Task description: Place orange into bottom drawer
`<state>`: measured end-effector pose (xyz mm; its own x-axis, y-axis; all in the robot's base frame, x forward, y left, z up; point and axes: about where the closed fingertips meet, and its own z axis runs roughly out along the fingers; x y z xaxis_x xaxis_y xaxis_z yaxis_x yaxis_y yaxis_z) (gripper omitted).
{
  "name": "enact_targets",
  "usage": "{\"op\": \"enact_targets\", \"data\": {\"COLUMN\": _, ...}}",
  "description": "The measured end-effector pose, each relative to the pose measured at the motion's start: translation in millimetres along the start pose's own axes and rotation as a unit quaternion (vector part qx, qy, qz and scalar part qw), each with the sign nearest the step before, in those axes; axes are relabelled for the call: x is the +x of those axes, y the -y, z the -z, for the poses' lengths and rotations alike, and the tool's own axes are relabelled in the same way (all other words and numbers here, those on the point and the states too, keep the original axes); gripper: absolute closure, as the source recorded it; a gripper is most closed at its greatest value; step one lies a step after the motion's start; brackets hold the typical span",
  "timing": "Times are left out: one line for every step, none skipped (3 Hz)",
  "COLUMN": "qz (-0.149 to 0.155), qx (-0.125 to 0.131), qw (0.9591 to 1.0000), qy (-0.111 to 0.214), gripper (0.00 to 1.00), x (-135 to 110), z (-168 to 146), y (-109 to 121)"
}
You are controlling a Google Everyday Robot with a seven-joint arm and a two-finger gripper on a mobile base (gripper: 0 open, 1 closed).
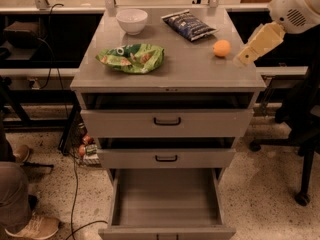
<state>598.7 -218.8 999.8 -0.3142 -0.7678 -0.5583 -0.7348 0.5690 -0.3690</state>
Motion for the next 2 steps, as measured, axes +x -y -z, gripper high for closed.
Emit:
{"op": "enact_targets", "data": {"qz": 0.000, "qx": 0.000, "qw": 1.0000, "qy": 0.000, "gripper": 0.00, "x": 0, "z": 0, "y": 0}}
{"op": "enact_targets", "data": {"qz": -0.041, "qx": 0.013, "qw": 0.9989, "qy": 0.020, "gripper": 0.00, "x": 13, "z": -26, "y": 21}}
